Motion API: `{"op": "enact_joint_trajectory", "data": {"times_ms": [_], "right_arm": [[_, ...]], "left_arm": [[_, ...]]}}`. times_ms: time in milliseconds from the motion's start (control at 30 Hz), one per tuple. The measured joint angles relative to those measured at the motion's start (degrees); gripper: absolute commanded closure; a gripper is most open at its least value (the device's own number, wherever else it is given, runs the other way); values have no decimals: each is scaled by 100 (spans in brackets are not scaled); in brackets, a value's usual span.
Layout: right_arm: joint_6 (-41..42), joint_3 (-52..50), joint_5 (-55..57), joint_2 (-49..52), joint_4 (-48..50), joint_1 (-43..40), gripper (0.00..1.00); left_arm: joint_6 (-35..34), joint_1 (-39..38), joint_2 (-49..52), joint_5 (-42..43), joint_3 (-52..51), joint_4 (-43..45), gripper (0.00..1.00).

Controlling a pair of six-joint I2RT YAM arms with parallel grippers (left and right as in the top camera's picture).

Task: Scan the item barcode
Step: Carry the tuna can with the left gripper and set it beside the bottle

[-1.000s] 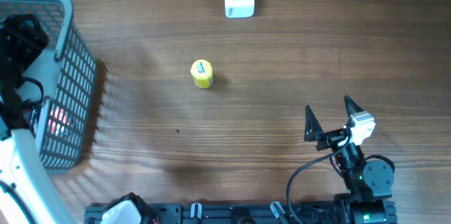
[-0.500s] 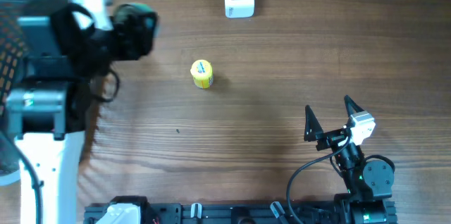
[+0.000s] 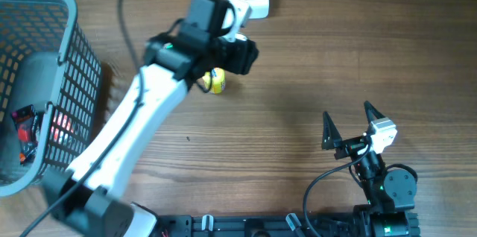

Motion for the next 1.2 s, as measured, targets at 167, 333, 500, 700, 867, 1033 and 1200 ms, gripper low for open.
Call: {"op": "enact_joint_trajectory", "data": {"times_ms": [167,333,500,700,867,1033,1200], "right_arm": [[0,0,0,0,0,0,0],[0,0,0,0,0,0,0],[0,0,0,0,0,0,0],[0,0,0,0,0,0,0],[0,0,0,0,0,0,0],[0,0,0,0,0,0,0],[0,0,0,0,0,0,0]], "left_arm": [[-833,-369,859,-203,0,409,32],[-2124,-750,1440,-848,0,490,33],[-3036,-1097,1714,-1375,0,509,32],[-3705,-1298,2162,-1759,0,455,25],[-3869,-1281,2730,-2133,0,634,27],[-3908,-1152,2870,-2260,17,1086,20],[-3954,-1141,2885,-2280,17,1202,0]]}}
